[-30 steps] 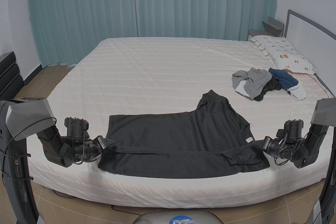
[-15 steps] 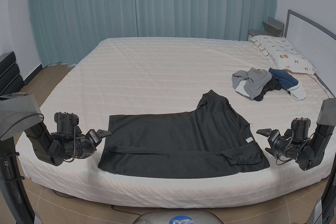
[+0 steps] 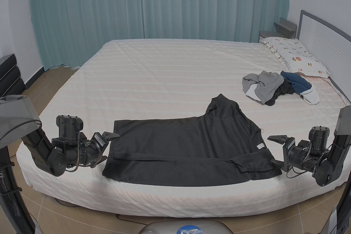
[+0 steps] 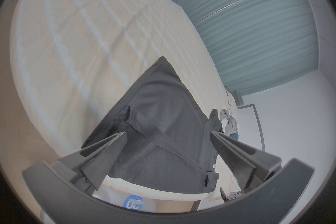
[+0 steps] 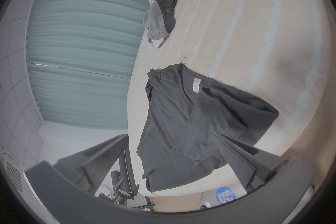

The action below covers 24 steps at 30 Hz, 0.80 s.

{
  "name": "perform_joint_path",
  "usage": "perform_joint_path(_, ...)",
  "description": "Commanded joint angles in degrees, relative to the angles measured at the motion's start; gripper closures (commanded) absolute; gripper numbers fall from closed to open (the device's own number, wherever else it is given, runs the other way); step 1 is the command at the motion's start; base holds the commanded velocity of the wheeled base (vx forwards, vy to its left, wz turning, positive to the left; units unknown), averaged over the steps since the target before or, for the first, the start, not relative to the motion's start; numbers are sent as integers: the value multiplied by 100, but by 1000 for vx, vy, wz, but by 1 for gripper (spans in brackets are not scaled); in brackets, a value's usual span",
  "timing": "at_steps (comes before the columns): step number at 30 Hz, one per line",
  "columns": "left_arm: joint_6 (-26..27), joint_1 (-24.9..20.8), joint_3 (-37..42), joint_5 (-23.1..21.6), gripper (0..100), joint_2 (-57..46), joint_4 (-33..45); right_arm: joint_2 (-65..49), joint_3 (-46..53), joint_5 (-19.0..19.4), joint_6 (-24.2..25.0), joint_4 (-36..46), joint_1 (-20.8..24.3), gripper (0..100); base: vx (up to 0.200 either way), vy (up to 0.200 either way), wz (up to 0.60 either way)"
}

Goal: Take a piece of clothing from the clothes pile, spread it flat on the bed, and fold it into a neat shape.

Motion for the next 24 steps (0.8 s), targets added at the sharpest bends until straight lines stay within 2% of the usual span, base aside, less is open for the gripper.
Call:
perform_joint_path(1, -167, -112, -26, 8, 0, -58, -13, 68, 177, 20, 33, -111, 2, 0, 0, 0, 0)
perform_joint_path(4, -167, -112, -26, 8, 0, -49, -4, 191, 203, 20, 41, -216, -15, 0, 0, -200, 0)
perform_joint_path(9, -158, -112, -9, 17, 0, -58, -4, 464, 441, 20, 24, -893, 11, 0, 0, -200, 0)
perform_joint_path(21, -114, -323, 44, 69, 0, -14, 4, 605, 529, 20, 15, -1104, 29, 0, 0, 0, 0)
perform_joint_path(24, -123, -305, 35, 69, 0, -32, -4, 605, 529, 20, 6, -1095, 29, 0, 200, 0, 0)
